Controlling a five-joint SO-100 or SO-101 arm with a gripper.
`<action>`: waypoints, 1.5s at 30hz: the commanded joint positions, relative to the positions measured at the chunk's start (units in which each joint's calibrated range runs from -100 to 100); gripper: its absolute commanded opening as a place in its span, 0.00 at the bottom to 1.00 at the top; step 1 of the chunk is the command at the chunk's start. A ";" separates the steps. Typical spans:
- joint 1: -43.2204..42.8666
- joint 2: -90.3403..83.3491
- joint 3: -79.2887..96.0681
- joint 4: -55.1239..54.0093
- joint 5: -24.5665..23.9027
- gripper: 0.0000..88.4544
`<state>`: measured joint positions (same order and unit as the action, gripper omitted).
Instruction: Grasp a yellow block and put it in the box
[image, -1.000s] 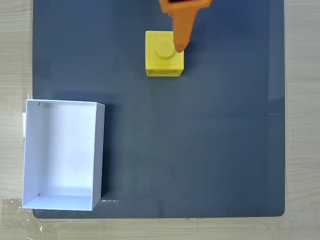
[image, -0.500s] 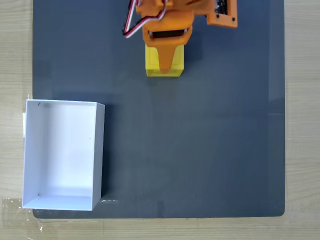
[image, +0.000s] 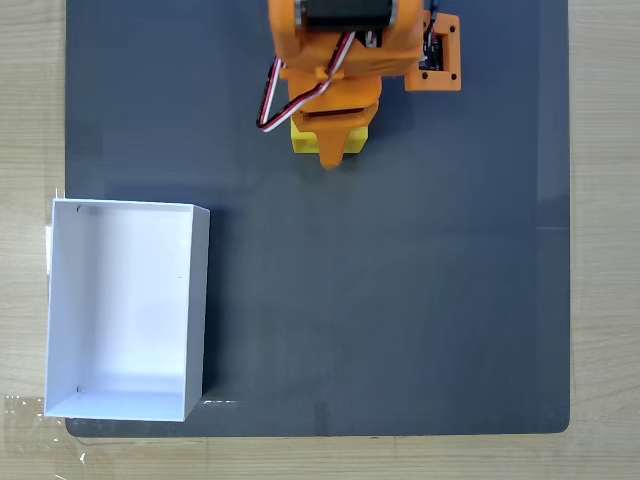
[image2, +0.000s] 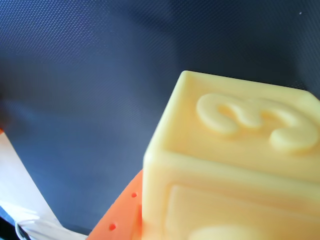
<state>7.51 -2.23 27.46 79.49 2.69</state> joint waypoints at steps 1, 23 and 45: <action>-0.44 0.37 -1.27 -0.43 0.03 0.40; -0.61 -10.90 -19.46 -0.87 0.56 0.23; 24.90 8.34 -35.20 -40.31 0.03 0.22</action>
<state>30.72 4.42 -3.16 41.50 2.96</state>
